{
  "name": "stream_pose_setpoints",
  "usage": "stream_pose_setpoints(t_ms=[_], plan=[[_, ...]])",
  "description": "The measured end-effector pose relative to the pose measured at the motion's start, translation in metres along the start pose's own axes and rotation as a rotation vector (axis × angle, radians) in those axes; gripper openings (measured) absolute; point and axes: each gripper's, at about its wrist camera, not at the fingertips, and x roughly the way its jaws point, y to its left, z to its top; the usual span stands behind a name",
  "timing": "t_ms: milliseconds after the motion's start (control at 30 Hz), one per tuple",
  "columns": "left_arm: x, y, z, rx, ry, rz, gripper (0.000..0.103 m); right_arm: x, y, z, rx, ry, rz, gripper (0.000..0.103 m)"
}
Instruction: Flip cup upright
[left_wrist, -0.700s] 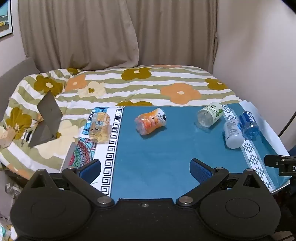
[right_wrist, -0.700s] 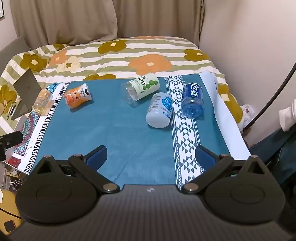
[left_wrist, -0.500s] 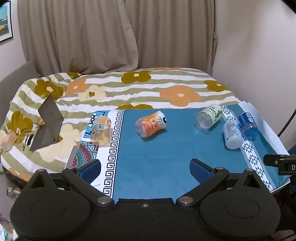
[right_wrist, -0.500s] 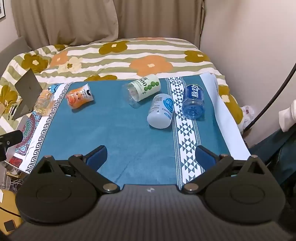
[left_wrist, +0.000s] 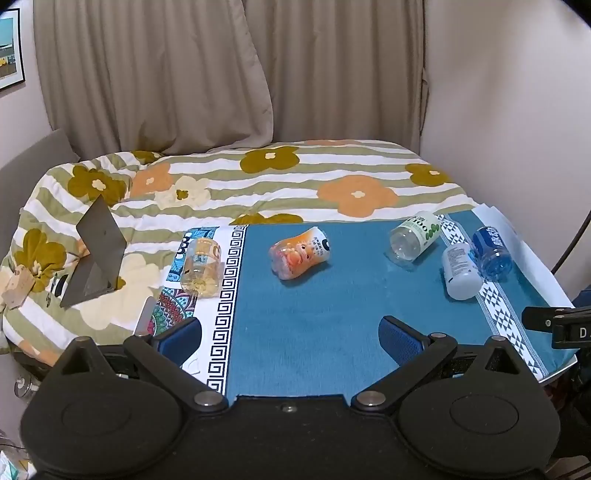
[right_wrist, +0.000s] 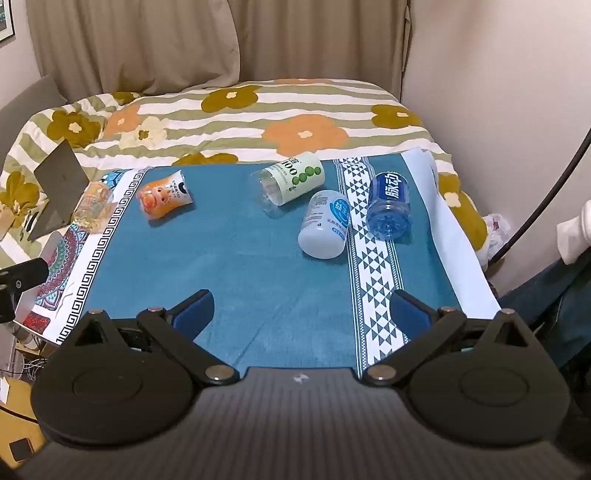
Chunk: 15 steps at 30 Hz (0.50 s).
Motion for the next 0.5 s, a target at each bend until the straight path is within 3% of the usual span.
stream_pose_setpoints(t_ms=[500], plan=[[0.0045, -0.0042, 0.0045, -0.01, 0.009, -0.005, 0.103, 0.0049, -0.0076, 0.0017, 0.013, 0.0, -0.008, 0.103]])
